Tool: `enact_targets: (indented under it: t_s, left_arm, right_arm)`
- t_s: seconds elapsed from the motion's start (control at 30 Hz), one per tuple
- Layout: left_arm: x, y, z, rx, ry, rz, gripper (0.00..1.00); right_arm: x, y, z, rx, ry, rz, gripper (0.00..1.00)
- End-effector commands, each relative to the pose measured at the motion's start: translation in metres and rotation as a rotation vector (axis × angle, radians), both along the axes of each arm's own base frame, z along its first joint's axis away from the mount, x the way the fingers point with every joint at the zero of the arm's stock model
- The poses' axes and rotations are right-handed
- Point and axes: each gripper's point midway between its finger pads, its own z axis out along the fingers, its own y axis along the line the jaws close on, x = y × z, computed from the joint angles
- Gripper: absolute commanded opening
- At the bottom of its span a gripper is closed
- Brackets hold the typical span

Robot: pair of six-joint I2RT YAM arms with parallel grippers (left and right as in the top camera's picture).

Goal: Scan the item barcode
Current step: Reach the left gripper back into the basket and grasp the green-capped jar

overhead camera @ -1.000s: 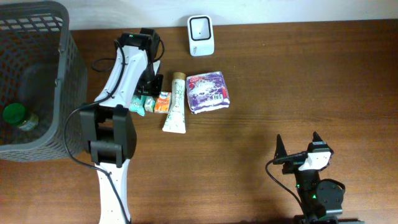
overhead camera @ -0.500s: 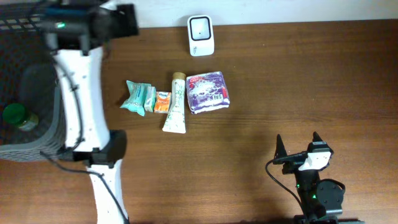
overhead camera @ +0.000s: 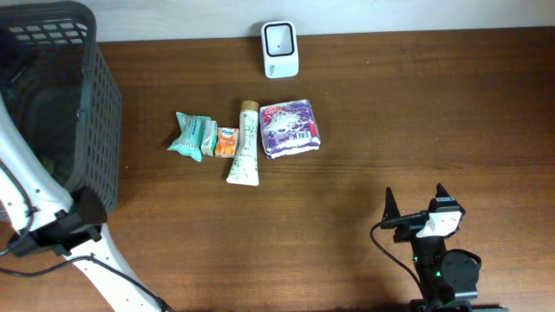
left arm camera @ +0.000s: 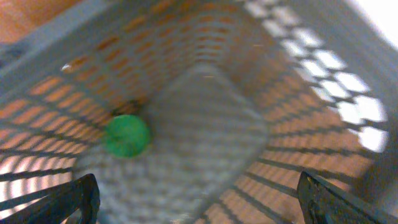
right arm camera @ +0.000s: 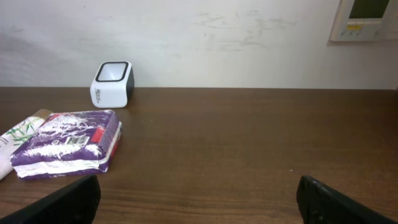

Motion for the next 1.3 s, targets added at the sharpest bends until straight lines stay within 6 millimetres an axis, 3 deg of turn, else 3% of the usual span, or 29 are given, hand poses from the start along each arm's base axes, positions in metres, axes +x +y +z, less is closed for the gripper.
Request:
enact_targets:
  t_s: [0.0, 0.27, 0.5, 0.63, 0.83, 0.93, 1.1, 1.27]
  left_arm:
    - [-0.024, 0.03, -0.027, 0.013, 0.125, 0.144, 0.99]
    - [-0.033, 0.047, -0.129, -0.117, 0.333, 0.279, 0.99]
    - [-0.029, 0.061, -0.178, -0.133, 0.351, 0.311, 0.99]
    - [-0.04, 0.077, -0.192, -0.143, 0.354, 0.35, 0.99]
    - [-0.051, 0.09, -0.194, -0.152, 0.354, 0.384, 0.99]
    - [-0.049, 0.088, -0.196, -0.165, 0.348, 0.375, 0.99]
    - [-0.046, 0.087, -0.218, -0.18, 0.353, 0.35, 0.99]
    - [-0.032, 0.092, -0.23, -0.165, 0.318, 0.286, 1.0]
  right_arm:
    - [0.0, -0.003, -0.003, -0.004, 0.004, -0.015, 0.99]
    - [0.0, -0.003, -0.003, -0.003, 0.004, -0.015, 0.99]
    - [0.0, -0.003, -0.003, -0.004, 0.004, -0.015, 0.99]
    - [0.0, -0.003, -0.003, -0.004, 0.004, -0.015, 0.99]
    - [0.0, -0.003, -0.003, -0.004, 0.004, -0.015, 0.99]
    - [0.0, -0.003, -0.003, -0.004, 0.004, -0.015, 0.99]
    - [0.0, -0.003, -0.003, -0.004, 0.004, -0.015, 0.99]
    - [0.0, -0.003, -0.003, -0.004, 0.004, -0.015, 0.99]
